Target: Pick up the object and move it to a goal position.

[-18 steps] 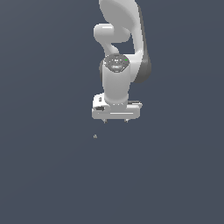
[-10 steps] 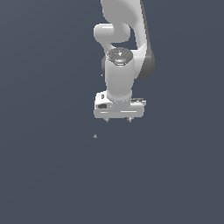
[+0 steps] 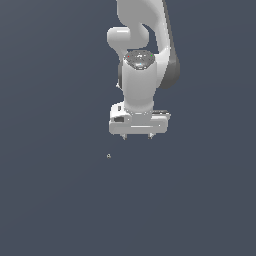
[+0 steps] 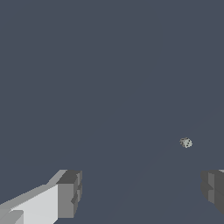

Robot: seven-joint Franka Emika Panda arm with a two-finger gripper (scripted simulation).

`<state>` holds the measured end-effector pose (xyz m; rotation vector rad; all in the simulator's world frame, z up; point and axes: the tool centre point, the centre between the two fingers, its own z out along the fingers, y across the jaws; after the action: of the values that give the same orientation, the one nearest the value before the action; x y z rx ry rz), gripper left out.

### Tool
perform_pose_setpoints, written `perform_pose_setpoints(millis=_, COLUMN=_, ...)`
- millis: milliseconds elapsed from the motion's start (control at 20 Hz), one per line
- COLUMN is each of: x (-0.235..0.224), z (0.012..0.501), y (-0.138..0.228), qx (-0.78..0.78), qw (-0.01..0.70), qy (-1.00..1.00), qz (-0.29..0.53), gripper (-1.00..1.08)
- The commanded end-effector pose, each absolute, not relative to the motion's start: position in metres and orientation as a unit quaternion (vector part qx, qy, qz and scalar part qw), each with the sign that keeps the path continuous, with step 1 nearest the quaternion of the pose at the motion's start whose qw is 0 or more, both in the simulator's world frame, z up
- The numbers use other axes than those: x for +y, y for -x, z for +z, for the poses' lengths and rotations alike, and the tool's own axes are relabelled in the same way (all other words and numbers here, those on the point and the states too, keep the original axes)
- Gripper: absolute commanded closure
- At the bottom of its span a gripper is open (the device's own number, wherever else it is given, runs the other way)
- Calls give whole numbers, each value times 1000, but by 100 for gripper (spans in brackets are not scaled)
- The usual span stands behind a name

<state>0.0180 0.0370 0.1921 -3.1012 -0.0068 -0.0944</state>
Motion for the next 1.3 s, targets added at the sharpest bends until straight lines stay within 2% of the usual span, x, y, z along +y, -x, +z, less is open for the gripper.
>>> perform_pose_setpoints(millis=0, x=36, z=191, y=-18, qx=5, qw=20, qy=999, qz=-30, gripper=-92)
perform_pose_setpoints(millis=500, x=18, z=170, y=-20, qx=92, qw=23, qy=995, qz=-22, gripper=-92)
perform_pose_setpoints(millis=1250, x=-35, z=114, y=-19, qx=337, qw=20, qy=941, qz=-5, gripper=-92)
